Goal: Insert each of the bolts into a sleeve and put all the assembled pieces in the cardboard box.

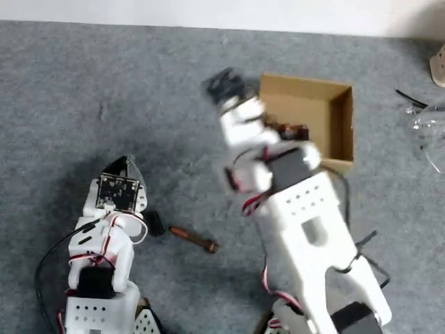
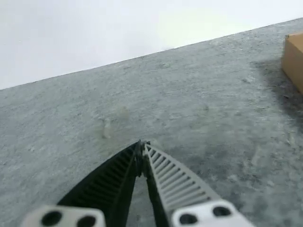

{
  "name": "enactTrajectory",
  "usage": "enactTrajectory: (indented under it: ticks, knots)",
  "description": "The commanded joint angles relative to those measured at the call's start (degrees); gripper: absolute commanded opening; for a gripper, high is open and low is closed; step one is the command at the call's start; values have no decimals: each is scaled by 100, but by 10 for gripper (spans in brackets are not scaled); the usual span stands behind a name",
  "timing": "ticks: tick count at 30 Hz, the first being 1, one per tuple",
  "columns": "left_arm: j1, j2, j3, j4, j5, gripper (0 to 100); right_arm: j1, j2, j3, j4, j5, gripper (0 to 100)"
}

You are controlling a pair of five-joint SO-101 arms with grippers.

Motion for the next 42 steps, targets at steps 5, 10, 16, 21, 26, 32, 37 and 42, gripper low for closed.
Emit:
enactTrajectory:
  ticks: [5, 10, 16, 21, 26, 32, 37, 42]
  knots:
    - [-145, -57, 110, -141, 53, 24, -356, -585, 1262, -585, 519, 217]
    - [-233, -57, 101, -141, 53, 24, -787, -708, 2044, -1156, 536, 217]
    - [-655, -57, 110, -343, 624, 24, -1112, -708, 2774, -1912, 492, 217]
    - [-1218, -57, -180, -308, 703, 24, -1314, -699, 2765, -1982, 114, 217]
    - [-2615, -57, -1051, 431, 1011, 24, -1833, -690, 2466, -1991, 9, 217]
    - [-3644, -57, -1842, 1275, 1398, 24, -2264, -207, 2079, -2281, -545, 217]
    - [-3802, -57, -2044, 1459, 1398, 24, -2466, 989, 1358, -2545, -1108, 217]
    - [-4207, -57, -2255, 1459, 1398, 24, -2580, 2352, 22, -2448, -1987, 217]
